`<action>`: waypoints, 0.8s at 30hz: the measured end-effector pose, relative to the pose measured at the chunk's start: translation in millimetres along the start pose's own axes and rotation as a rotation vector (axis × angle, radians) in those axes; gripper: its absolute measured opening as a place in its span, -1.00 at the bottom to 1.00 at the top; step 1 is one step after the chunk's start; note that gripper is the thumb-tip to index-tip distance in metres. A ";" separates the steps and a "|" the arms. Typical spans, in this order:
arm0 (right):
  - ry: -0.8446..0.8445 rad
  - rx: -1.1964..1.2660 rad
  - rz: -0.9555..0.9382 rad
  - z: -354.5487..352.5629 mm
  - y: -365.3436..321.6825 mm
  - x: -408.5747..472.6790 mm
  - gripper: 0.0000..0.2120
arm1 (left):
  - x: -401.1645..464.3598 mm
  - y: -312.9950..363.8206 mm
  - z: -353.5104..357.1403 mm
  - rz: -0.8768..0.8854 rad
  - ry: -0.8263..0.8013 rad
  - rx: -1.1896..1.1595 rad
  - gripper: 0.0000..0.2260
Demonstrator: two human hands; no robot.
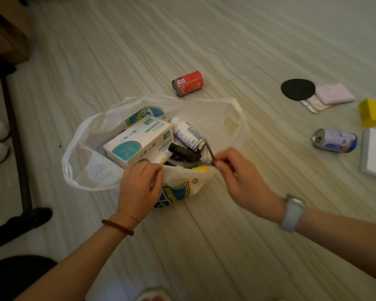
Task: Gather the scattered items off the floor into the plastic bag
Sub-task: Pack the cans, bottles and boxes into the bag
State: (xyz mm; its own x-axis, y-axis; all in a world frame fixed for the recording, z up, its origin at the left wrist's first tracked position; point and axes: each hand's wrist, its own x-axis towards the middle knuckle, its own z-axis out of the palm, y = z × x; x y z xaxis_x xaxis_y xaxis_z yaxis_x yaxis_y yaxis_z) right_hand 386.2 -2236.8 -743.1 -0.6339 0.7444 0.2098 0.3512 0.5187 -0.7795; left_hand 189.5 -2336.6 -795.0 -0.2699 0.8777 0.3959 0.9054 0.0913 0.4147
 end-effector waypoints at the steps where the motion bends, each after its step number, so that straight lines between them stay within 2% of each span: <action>1: 0.051 -0.011 0.009 3.6 -6.9 16.6 -0.81 | -0.2 1.7 0.6 0.009 -0.012 -0.002 -0.78; 3: 0.027 -0.064 0.070 15.4 -12.5 47.4 -0.83 | -1.9 3.3 0.5 0.034 -0.017 -0.007 -0.80; 7: -0.161 -0.225 0.162 50.0 -5.3 83.1 -0.80 | -4.2 3.4 -5.6 0.068 0.008 -0.023 -0.81; 11: -0.210 -0.250 0.063 53.6 4.9 79.6 -0.73 | -0.4 2.0 -12.0 0.118 0.029 -0.017 -0.83; 14: -0.179 -0.213 -0.109 33.3 3.8 69.3 -0.67 | 26.2 5.3 -14.3 0.167 0.003 0.032 -0.80; 17: -0.130 -0.046 -0.178 4.8 -6.8 68.9 -0.70 | 77.2 20.8 -17.6 0.184 -0.001 0.061 -0.78; 20: -0.149 0.015 -0.152 -36.0 -19.1 82.8 -0.69 | 134.4 47.2 -26.4 0.163 -0.093 0.116 -0.68; 22: -0.134 -0.117 -0.108 -69.1 -24.2 96.5 -0.66 | 166.5 65.2 -34.1 0.133 -0.167 0.188 -0.62; 24: -0.080 -0.229 0.018 -106.7 -29.7 108.4 -0.66 | 189.9 85.5 -44.4 0.011 -0.204 0.206 -0.61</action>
State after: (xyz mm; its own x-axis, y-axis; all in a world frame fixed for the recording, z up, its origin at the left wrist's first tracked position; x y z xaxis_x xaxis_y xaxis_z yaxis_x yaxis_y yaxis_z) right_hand 380.6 -2126.7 -634.2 -0.6756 0.7234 0.1427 0.5041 0.5945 -0.6265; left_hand 201.1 -2183.0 -648.0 -0.2066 0.9538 0.2179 0.9611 0.1561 0.2279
